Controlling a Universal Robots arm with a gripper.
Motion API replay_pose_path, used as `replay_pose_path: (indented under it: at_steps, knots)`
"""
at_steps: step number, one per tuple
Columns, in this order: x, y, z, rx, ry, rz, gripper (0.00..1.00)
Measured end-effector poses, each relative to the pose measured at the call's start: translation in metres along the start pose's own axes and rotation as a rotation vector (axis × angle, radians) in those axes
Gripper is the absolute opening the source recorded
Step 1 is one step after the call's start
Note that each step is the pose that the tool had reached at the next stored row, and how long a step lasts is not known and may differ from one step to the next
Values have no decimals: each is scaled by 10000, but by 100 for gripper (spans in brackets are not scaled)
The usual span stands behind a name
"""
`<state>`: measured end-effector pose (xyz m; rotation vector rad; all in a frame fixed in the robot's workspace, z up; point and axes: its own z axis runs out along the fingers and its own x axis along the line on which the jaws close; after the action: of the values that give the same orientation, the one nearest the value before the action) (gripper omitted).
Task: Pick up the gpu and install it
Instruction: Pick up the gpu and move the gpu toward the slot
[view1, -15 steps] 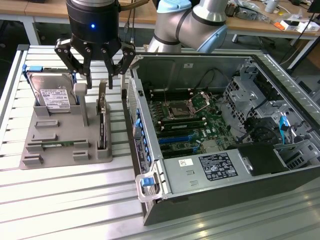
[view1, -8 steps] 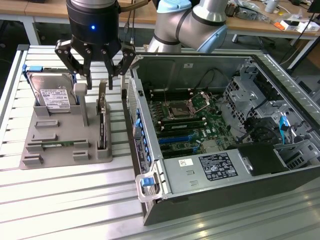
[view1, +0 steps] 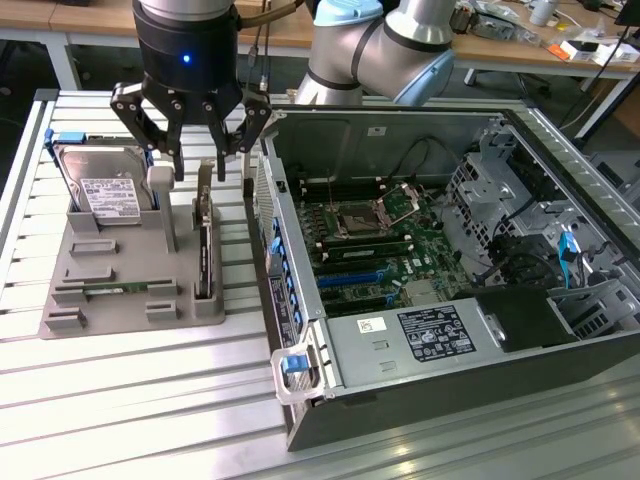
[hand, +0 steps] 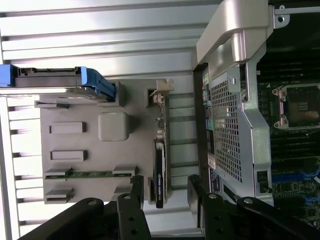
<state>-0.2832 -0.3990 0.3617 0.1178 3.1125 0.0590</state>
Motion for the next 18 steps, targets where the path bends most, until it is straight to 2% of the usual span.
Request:
replay_pose_path:
  at_steps: [18]
  knots:
    - [1, -2, 51, 0, 0, 0, 48]
